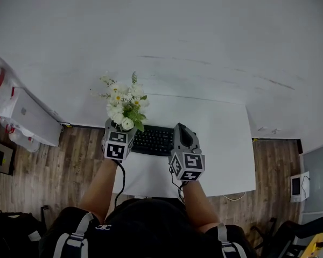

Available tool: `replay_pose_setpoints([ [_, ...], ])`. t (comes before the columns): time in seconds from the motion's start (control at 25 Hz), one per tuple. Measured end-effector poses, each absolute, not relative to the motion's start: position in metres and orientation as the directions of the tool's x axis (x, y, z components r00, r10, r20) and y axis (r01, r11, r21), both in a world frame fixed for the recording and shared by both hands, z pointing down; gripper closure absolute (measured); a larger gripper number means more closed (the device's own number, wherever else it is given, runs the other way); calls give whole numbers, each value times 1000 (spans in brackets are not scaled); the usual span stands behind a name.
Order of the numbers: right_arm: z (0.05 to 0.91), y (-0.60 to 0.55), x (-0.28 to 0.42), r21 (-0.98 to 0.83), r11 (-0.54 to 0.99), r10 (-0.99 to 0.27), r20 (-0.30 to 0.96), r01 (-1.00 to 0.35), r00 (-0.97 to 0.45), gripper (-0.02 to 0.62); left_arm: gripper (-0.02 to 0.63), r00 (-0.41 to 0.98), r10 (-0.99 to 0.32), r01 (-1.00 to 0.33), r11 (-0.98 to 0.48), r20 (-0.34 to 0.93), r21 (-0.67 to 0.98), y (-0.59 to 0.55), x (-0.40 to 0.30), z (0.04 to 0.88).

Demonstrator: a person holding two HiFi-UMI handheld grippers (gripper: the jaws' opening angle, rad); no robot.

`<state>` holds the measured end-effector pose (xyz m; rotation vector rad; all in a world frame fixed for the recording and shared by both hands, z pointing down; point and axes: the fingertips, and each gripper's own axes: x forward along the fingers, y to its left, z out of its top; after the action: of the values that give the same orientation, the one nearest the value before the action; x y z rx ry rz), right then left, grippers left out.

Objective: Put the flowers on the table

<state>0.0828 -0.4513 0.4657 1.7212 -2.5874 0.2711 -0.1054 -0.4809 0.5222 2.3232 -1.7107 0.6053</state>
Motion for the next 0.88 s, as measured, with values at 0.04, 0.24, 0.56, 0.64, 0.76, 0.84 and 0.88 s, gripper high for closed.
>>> replay_pose_setpoints([
  [0.04, 469, -455, 85, -131, 378, -911, 121, -916, -393, 595, 253, 247, -869, -948, -308, 428, -78, -487, -105, 523],
  [0.24, 485, -526, 98, -144, 390, -899, 156, -910, -410, 595, 253, 259, -880, -947, -312, 399, -72, -574, -96, 533],
  [0.56, 507, -577, 120, -141, 386, -892, 195, -912, -408, 594, 253, 295, -901, -940, -334, 319, -75, -664, -79, 550],
  [0.64, 515, -585, 125, -150, 384, -888, 211, -911, -409, 594, 253, 305, -901, -936, -343, 308, -79, -682, -73, 557],
  [0.76, 526, -595, 127, -156, 384, -882, 227, -910, -412, 594, 253, 333, -895, -925, -372, 298, -82, -703, -64, 573],
  [0.84, 533, -601, 129, -157, 382, -880, 237, -911, -411, 594, 253, 353, -889, -918, -390, 291, -78, -714, -58, 585],
  [0.88, 537, -604, 130, -160, 380, -879, 244, -911, -409, 594, 252, 360, -887, -915, -396, 291, -76, -719, -54, 592],
])
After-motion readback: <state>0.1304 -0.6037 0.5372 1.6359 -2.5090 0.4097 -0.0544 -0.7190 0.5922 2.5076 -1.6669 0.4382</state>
